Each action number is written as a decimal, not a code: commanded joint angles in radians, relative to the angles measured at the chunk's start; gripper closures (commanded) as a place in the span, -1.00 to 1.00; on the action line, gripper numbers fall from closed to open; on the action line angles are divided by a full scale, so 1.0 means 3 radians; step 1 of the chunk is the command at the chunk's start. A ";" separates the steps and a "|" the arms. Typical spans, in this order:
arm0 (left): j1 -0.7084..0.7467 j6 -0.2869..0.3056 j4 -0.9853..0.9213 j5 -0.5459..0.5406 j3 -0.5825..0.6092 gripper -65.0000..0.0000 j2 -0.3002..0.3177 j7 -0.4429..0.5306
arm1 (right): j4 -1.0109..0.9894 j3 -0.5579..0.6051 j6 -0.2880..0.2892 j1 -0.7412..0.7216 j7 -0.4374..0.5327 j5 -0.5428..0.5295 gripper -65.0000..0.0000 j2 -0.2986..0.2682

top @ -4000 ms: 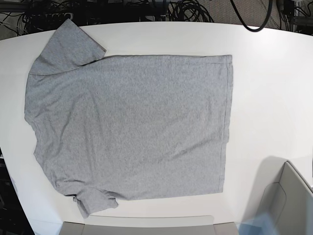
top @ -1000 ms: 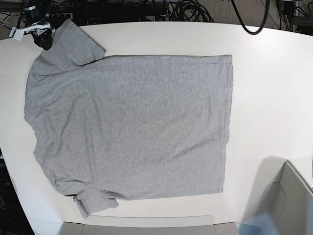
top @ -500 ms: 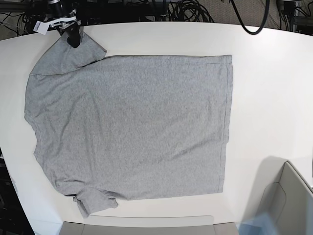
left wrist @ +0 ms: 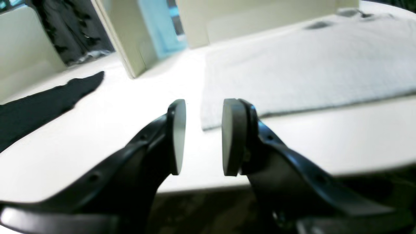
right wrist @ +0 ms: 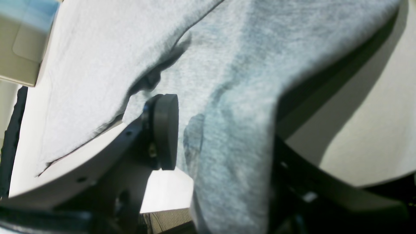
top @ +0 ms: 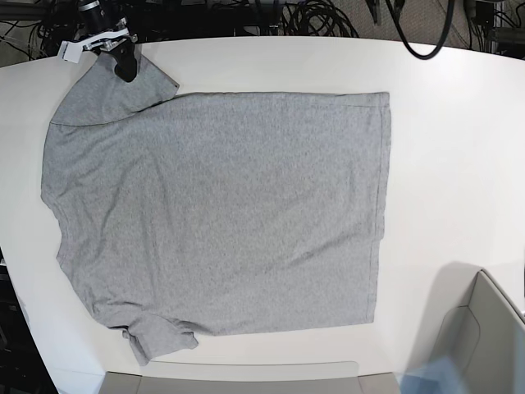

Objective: Fold the T-shirt properly

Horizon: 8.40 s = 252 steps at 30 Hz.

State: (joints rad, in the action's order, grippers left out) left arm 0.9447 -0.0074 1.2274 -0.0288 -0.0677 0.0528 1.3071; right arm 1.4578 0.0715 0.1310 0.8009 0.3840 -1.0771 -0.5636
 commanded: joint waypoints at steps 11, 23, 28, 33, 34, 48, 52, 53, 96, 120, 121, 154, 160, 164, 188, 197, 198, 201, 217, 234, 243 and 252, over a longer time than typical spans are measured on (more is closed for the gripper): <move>0.0081 0.0017 0.1496 -0.0699 0.0029 0.20 0.0016 -0.2478 | -0.0049 -0.0006 -0.0240 0.0064 -0.0270 -0.0038 0.31 -0.0083; -0.0518 0.1050 0.1865 -0.2653 -0.0815 0.19 0.0271 -0.5787 | -0.0054 -0.0144 -0.0240 0.0090 -0.0275 -0.0038 0.31 -0.0093; -0.0973 0.1055 0.1553 -0.2663 -0.0974 0.19 0.0266 -0.6411 | -0.0070 -0.0144 -0.0240 0.0084 -0.0275 -0.0038 0.31 -0.0093; -0.1055 0.1055 0.1389 -0.2658 -0.0969 0.19 0.0266 -0.6436 | -0.0070 -0.0144 -0.0240 0.0084 -0.0275 -0.0038 0.31 -0.0093; -0.1055 0.1055 0.1374 -0.2658 -0.0963 0.19 0.0266 -0.6451 | -0.0065 -0.0144 -0.0240 0.0084 -0.0275 -0.0038 0.31 -0.0093; -0.1223 0.1030 0.1261 -0.2643 -0.0616 0.19 0.0271 -0.6467 | -0.0044 -0.0139 -0.0245 0.0038 -0.0275 -0.0038 0.31 -0.0088; -0.1229 0.1030 0.1210 -0.2643 -0.0616 0.24 0.0277 -0.6467 | -0.0049 -0.0139 -0.0245 0.0028 -0.0275 -0.0018 0.40 -0.0098; -0.1239 0.1030 0.1200 -0.2643 -0.0616 0.30 0.0277 -0.6467 | -0.0049 -0.0139 -0.0245 0.0023 -0.0275 -0.0018 0.48 -0.0098; -0.1034 0.1219 0.1783 -0.2658 -0.1603 1.00 0.0773 -0.6917 | 0.1255 -0.0696 -0.0250 0.0555 -0.0602 0.0156 1.00 0.0280; -0.1858 0.0672 0.2248 -0.2648 -0.2073 1.00 0.0369 -0.8267 | 0.1403 -0.1719 -0.0250 -0.1123 -0.3221 0.0499 1.00 0.0296; -0.1888 0.0667 0.2243 -0.2648 -0.2068 1.00 0.0369 -0.8272 | 0.1403 -0.1719 -0.0250 -0.1220 -0.3318 0.0601 1.00 0.0296; -0.3147 0.0109 0.1241 -0.2643 -0.1347 1.00 0.0727 -0.8236 | 0.0232 -0.1366 0.0323 -0.2841 -0.3835 0.2176 1.00 0.0700; -0.3239 0.0109 0.1092 -0.2643 -0.1275 1.00 0.0747 -0.8073 | 0.0048 -0.1335 0.0323 -0.3061 -0.3835 0.2186 1.00 0.0725; -0.3326 0.0109 0.0934 -0.2643 -0.1270 1.00 0.0752 -0.8042 | -0.0151 -0.1335 0.0323 -0.3220 -0.3829 0.2186 1.00 0.0725; -0.2758 0.0104 0.1706 -0.2643 -0.1188 0.38 0.0757 -0.8027 | 0.0590 -0.1750 0.0343 -0.2621 -0.3845 0.2294 0.17 0.0853; -0.2589 0.0130 0.1696 -0.2101 -0.1148 0.21 0.0737 -0.8022 | 0.0570 -0.1801 0.0343 -0.2273 -0.3829 0.2299 0.17 0.0853; -0.2589 0.0135 0.1696 -0.2009 -0.1148 0.21 0.0737 -0.8022 | 0.0565 -0.1801 0.0343 -0.2243 -0.3829 0.2304 0.17 0.0853; -0.2594 0.0155 0.1686 -0.1922 -0.1142 0.21 0.0732 -0.8022 | 0.0565 -0.1801 0.0343 -0.2212 -0.3829 0.2309 0.17 0.0858; -0.2717 0.0912 0.0939 -0.1937 -0.1148 0.16 0.0732 -0.8027 | 0.0452 -0.1796 0.0343 -0.2212 -0.3829 0.2319 0.17 0.0961; -0.2937 0.1239 0.0519 -0.1917 -0.1025 1.00 0.0762 -0.8022 | 0.0115 -0.1796 0.0343 -0.2191 -0.3835 0.2324 0.41 0.0920; -0.2809 0.1265 0.0525 -0.1917 -0.1265 1.00 0.0834 -0.8027 | 0.0068 -0.1801 0.0343 -0.2145 -0.3829 0.2324 0.44 0.0838; -0.2410 0.1270 0.0908 -0.1922 -0.1352 1.00 0.0911 -0.8027 | 0.0283 -0.1796 0.0348 -0.1823 -0.3829 0.2319 0.44 0.0853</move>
State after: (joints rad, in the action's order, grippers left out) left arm 0.2050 0.3878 1.4887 -0.6495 -0.4603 0.3054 -1.0710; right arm 1.5284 -0.4618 0.2321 0.2485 -0.7452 -0.3878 -0.2966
